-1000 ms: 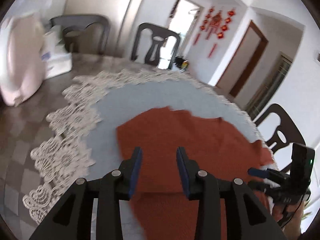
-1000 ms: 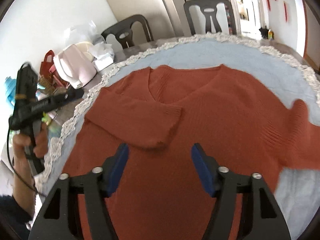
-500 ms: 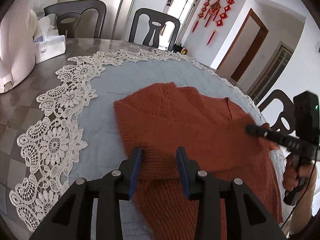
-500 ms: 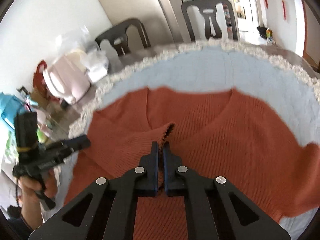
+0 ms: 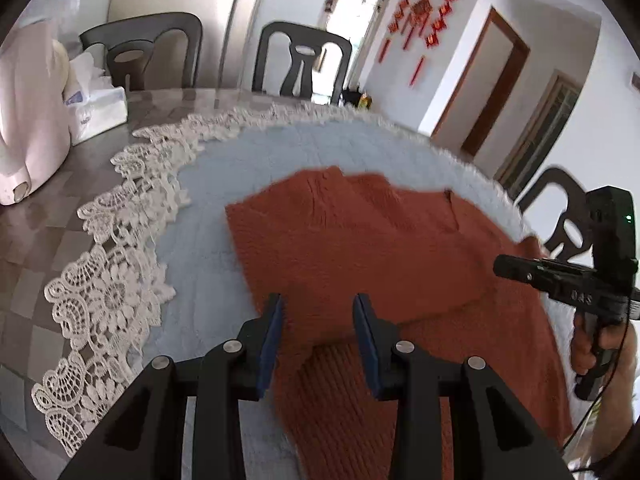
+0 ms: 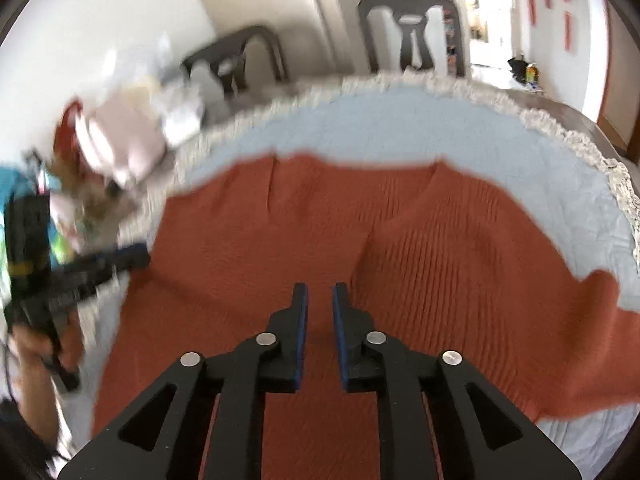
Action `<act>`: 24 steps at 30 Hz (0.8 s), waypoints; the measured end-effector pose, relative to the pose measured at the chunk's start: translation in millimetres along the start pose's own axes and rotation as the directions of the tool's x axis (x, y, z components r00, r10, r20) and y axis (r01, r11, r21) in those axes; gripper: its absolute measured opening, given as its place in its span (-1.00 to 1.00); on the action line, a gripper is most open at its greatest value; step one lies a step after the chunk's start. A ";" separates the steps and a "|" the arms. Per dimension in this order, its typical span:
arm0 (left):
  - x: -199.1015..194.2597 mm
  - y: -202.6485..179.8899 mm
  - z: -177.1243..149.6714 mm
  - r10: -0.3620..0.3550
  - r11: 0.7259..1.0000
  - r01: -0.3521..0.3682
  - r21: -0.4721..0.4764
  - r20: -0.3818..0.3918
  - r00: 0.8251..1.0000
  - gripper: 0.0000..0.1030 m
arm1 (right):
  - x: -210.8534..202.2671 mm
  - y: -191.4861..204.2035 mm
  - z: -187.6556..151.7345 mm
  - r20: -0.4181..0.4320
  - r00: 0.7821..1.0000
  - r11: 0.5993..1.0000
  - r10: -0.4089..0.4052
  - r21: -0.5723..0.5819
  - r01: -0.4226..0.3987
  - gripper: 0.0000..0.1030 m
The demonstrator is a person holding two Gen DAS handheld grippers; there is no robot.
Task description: Fold small clothes
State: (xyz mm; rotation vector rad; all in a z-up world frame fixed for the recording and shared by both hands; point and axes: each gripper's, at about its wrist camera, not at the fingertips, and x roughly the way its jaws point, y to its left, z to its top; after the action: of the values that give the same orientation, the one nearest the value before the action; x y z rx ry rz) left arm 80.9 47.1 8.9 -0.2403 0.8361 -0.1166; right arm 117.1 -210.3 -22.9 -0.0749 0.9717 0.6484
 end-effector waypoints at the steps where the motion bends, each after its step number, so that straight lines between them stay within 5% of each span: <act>1: 4.9 -0.1 -2.9 0.011 1.000 -0.011 0.006 -0.016 1.000 -0.26 | 3.7 -2.4 -6.3 -0.022 1.000 1.000 -0.017 -0.001 0.017 -0.75; 4: 3.2 -1.3 -9.8 0.033 0.999 -0.033 0.021 -0.012 0.999 -0.26 | -15.1 -4.7 -17.9 0.013 1.000 1.000 -0.010 0.001 0.010 -0.75; 9: -17.9 -2.5 -23.1 0.051 0.998 -0.050 0.023 -0.007 0.999 -0.25 | -50.3 -9.7 -41.9 0.066 0.998 1.000 -0.020 -0.013 0.021 -0.43; 24: -43.1 -43.9 -49.0 0.119 0.992 -0.120 0.034 0.047 0.992 -0.19 | -78.5 -26.2 -83.7 0.133 0.987 0.996 -0.092 0.029 0.089 -0.40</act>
State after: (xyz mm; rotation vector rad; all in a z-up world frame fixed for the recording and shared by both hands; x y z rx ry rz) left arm 15.3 5.0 19.6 -0.1577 0.8012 -0.0141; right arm 38.3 -297.4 -15.2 -0.0541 0.8414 0.5516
